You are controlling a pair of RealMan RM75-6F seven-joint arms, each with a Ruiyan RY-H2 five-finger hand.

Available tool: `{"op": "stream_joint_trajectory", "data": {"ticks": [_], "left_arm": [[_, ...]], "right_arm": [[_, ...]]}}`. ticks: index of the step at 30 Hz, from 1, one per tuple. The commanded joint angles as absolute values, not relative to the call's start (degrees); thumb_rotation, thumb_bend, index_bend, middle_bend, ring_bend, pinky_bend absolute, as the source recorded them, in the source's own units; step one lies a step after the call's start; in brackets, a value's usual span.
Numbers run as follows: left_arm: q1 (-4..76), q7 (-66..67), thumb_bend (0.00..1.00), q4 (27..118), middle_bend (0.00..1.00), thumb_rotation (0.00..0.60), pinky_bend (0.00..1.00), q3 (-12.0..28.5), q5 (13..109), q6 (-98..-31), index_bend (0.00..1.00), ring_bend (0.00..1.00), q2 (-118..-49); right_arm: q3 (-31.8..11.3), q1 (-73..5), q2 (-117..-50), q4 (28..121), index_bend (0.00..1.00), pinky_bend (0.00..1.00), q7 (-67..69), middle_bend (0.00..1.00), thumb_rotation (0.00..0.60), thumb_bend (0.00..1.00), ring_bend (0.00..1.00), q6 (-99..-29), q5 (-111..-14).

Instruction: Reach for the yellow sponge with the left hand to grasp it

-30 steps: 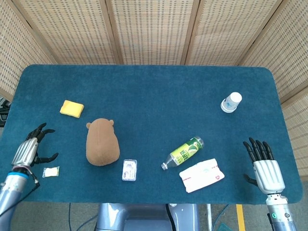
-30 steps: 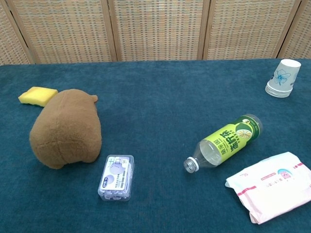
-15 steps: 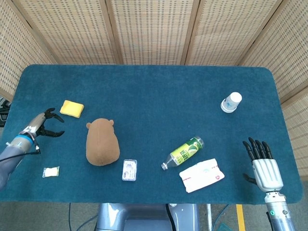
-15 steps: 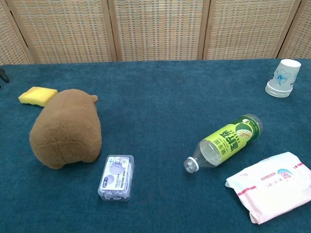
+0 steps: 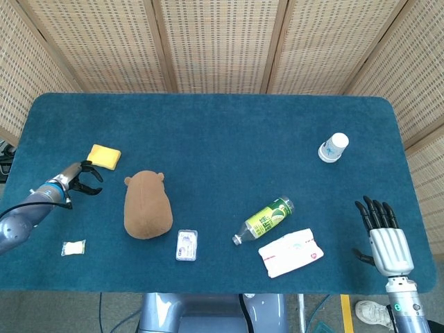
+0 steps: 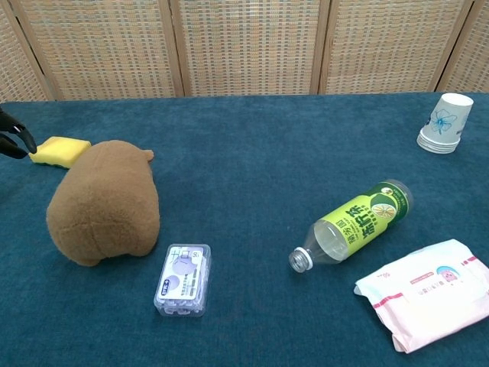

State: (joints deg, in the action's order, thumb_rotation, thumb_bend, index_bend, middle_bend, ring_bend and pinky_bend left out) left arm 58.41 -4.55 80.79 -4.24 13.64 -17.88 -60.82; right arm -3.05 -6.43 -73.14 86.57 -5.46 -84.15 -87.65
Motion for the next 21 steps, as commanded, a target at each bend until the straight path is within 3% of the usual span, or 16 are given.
{"op": "stream_joint_trajectory", "data": {"ticks": [1,21], "left_arm": [[61.56,-4.69,0.37,80.19,0.0,0.6,0.0,-6.75,10.34,-19.46,0.46,0.0,-62.93],[67.37,-4.89,0.37,79.21,0.0,0.6,0.0,-10.95,2.98,-23.11,0.48,0.0,-67.22]], "right_arm": [[-3.01,-6.28,-72.77,86.85,0.0,0.0,-4.82,0.0,0.6,0.14,0.0,-84.55,-88.04],[-2.91,-6.16,-71.89,87.11,0.0,0.0,-1.8,0.0,0.6,0.14,0.0,-85.07,-88.71]]}}
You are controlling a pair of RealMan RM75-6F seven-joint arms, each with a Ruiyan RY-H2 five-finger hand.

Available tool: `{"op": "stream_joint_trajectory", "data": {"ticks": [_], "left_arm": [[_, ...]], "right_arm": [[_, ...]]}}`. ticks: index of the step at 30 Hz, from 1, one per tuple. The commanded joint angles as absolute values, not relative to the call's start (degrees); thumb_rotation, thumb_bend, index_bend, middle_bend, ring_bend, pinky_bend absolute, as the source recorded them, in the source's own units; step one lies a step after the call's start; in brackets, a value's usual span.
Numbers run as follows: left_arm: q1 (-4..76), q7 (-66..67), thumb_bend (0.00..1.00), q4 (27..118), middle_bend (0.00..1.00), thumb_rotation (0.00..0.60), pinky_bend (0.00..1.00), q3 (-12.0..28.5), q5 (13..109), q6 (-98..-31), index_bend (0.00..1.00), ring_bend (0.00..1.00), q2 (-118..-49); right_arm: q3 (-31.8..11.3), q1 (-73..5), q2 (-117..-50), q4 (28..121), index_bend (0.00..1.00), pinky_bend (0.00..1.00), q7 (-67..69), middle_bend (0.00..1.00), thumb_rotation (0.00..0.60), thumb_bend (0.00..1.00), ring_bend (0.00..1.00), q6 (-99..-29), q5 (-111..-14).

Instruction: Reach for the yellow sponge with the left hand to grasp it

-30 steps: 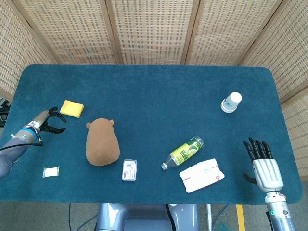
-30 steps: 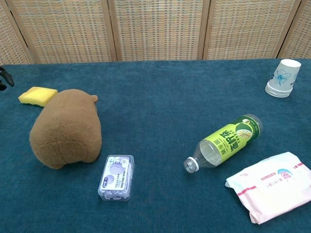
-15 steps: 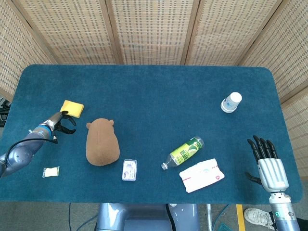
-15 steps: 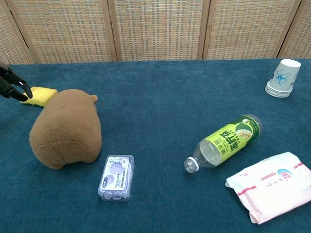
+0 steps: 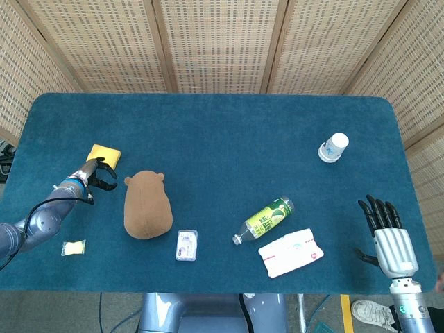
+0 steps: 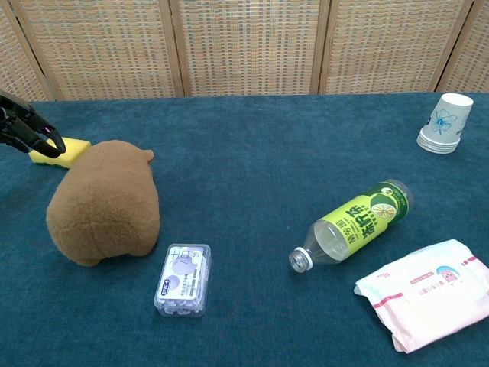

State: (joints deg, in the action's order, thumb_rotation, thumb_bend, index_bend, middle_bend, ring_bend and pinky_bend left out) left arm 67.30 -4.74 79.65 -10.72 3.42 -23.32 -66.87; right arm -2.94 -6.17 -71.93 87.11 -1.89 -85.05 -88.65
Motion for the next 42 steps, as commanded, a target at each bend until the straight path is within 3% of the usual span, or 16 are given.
{"op": "stream_joint_trajectory", "data": {"ticks": [1,12,30,42], "left_arm": [[67.31,-5.12,0.37,78.84,0.0,0.6,0.0,-10.81,2.82,-22.94,0.48,0.0,-67.5],[66.98,-6.03,0.37,76.19,0.0,0.6,0.0,-8.98,3.91,-22.47,0.48,0.0,-70.36],[67.58,-5.11,0.37,75.67,0.0,0.6,0.0,-9.55,4.05,-23.58,0.49,0.0,-72.29],[66.92,-5.08,0.46,76.6,0.0,0.6,0.0,-7.7,4.98,-26.1,0.53,0.0,-72.9]], "right_arm": [[-2.91,-6.16,-71.89,87.13,0.0,0.0,-1.72,0.0,0.6,0.14,0.0,-85.11,-88.74],[-3.21,-6.15,-71.89,86.73,0.0,0.0,-0.92,0.0,0.6,0.14,0.0,-85.18,-88.35],[-3.15,-6.14,-71.85,86.39,0.0,0.0,0.54,0.0,0.6,0.14,0.0,-85.33,-88.62],[-3.01,-6.23,-71.76,86.49,0.0,0.0,0.89,0.0,0.6,0.14,0.0,-84.81,-88.43]]}}
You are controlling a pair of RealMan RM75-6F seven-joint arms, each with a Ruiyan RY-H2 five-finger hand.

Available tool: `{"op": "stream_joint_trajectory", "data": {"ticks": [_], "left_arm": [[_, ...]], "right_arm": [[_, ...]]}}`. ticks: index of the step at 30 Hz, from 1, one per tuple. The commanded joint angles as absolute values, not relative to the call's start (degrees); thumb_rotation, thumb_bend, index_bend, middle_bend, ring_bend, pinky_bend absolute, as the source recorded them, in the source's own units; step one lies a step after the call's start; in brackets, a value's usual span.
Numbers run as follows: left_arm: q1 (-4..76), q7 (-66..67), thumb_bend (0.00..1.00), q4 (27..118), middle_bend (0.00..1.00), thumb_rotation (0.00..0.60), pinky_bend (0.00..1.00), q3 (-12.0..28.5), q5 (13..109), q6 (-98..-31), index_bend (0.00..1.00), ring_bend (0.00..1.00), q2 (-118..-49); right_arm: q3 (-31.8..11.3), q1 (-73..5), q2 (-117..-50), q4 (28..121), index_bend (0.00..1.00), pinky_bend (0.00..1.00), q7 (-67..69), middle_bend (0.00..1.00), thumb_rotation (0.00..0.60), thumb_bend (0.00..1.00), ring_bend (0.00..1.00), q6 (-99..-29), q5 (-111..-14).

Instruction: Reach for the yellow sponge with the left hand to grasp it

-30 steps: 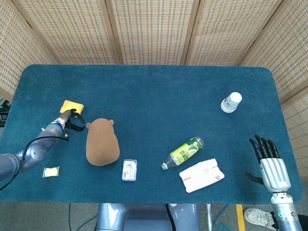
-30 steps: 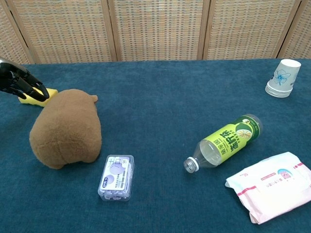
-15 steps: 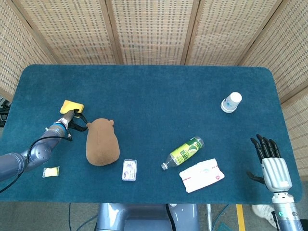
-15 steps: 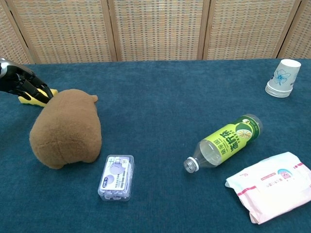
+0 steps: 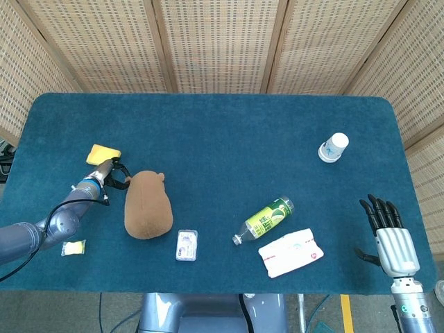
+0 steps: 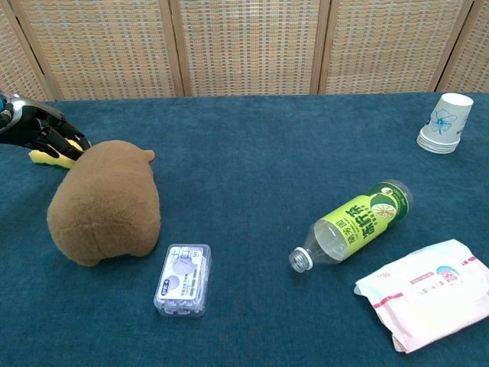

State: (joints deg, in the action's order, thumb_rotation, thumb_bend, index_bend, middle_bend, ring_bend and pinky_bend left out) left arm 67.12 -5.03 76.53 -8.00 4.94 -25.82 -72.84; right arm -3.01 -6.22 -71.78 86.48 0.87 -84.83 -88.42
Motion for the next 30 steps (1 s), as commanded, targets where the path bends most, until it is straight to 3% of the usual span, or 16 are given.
{"op": "stream_joint_trajectory", "data": {"ticks": [1,30], "left_arm": [[66.82,-5.07,0.47,76.64,0.0,0.6,0.0,-7.58,4.96,-26.21,0.53,0.0,-72.9],[65.83,-4.02,0.47,79.96,0.0,0.6,0.0,-7.3,5.2,-25.45,0.58,0.0,-69.34]], "right_arm": [[-2.98,-6.25,-71.74,86.51,0.0,0.0,0.96,0.0,0.6,0.14,0.0,-84.76,-88.44],[-2.49,-6.24,-71.05,87.95,0.0,0.0,1.73,0.0,0.6,0.14,0.0,-84.98,-89.45]]}}
